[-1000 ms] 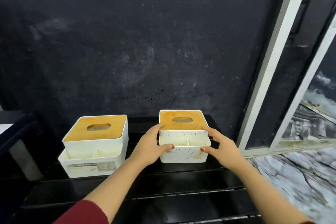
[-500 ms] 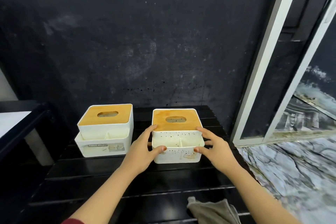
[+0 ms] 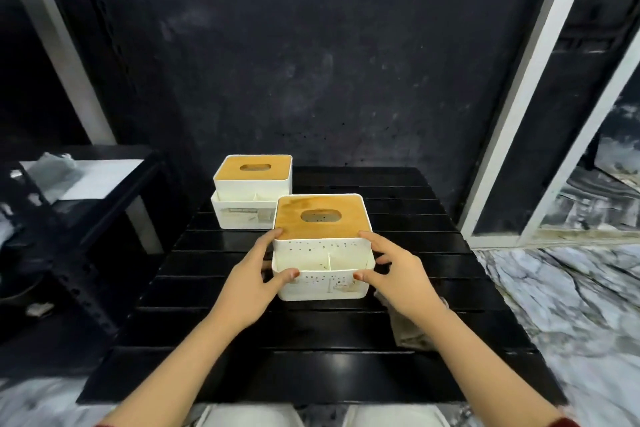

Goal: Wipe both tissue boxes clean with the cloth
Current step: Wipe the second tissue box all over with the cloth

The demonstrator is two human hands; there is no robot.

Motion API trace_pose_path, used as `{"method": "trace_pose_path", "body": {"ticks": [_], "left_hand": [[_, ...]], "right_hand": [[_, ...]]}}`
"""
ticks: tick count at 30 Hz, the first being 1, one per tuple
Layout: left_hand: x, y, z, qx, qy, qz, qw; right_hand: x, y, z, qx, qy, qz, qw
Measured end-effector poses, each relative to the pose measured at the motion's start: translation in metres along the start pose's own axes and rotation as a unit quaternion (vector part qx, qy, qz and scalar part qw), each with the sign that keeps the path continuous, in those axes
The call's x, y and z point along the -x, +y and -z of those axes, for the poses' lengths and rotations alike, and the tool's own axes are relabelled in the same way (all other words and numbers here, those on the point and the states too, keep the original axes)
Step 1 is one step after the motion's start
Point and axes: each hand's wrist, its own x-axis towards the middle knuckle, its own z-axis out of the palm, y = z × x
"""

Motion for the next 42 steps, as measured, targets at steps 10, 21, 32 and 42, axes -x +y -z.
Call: {"method": "trace_pose_path", "body": {"ticks": [10, 21, 32, 42], "left_hand": [[0.067, -0.014, 0.031, -0.006, 0.005, 0.009, 1.000], [0.077, -0.006, 0.035, -0.059, 0.032, -0.006, 0.998], [0.026, 0.072, -0.018, -0.413, -0.024, -0.116, 0.903], [0.004, 0.081, -0.036, -0.383, -0.093, -0.039, 0.918]], "right_hand": [[0.058, -0.029, -0.024, 0.032, -0.007, 0.040, 0.999], [0.065, -0.021, -0.013, -0.020, 0.008, 0.099, 0.995], [0.059, 0.040, 0.005, 0.331, 0.000, -0.023, 0.943], [0.057, 0.055, -0.016, 0.312, 0.103, 0.050, 0.943]]}}
